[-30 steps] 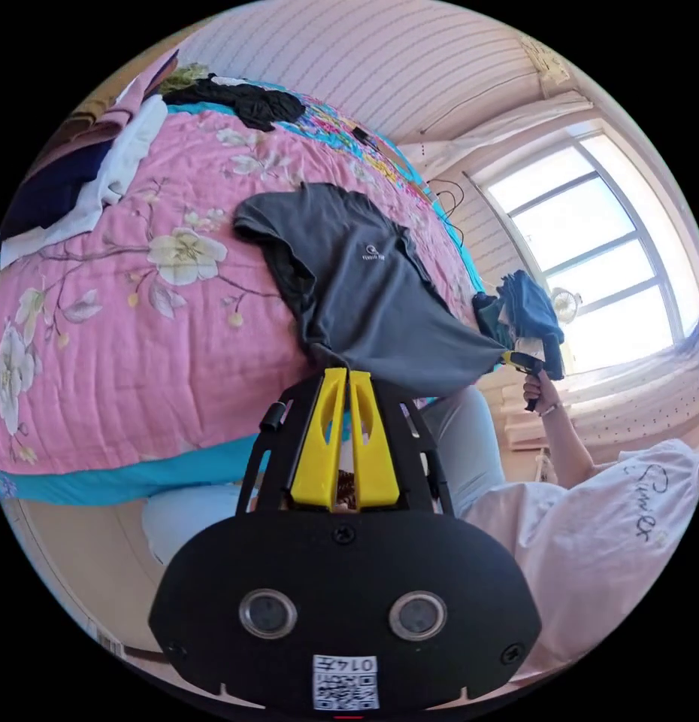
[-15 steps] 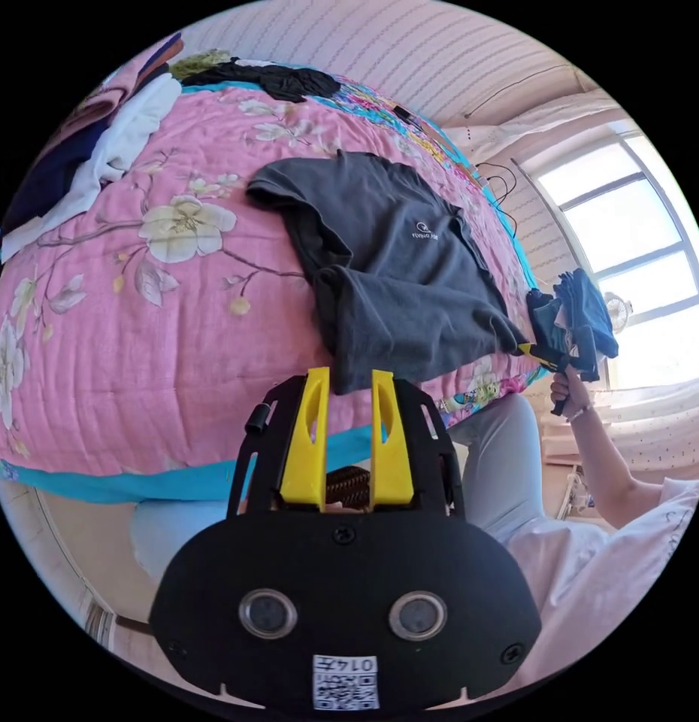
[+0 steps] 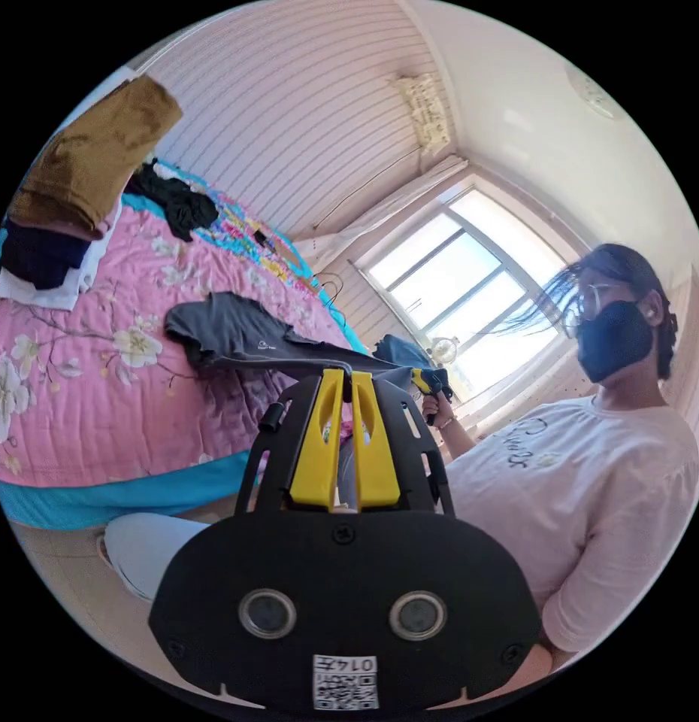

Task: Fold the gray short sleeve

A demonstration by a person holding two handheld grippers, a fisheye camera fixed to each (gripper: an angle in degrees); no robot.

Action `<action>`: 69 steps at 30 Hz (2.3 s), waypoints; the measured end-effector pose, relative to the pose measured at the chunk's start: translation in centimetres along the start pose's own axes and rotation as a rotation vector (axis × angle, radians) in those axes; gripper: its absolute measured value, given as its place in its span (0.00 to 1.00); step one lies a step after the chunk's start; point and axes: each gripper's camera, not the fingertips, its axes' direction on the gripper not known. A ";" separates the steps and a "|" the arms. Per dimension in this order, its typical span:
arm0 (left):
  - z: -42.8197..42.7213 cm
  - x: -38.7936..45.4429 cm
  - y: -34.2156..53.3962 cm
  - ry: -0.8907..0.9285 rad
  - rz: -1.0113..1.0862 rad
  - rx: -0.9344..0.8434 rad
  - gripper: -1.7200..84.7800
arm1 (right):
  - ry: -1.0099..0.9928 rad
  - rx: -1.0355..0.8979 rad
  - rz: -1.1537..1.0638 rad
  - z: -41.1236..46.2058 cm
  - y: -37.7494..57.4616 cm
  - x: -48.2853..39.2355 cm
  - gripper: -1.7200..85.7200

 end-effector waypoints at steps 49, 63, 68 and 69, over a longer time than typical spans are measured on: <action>13.2 -19.8 -0.5 -0.485 -0.412 -0.433 0.01 | 0.459 -0.263 0.367 9.4 0.0 4.6 0.02; 17.1 -20.7 3.3 -0.492 -0.323 -0.685 0.01 | 0.487 -0.455 0.424 13.6 0.9 -0.3 0.03; 18.4 -21.6 3.7 -0.491 -0.329 -0.625 0.04 | 0.711 -0.555 0.290 18.2 -0.1 -4.7 0.04; 18.5 -21.5 3.5 -0.507 -0.324 -0.607 0.06 | 0.769 -0.561 0.264 18.8 -0.3 -5.5 0.04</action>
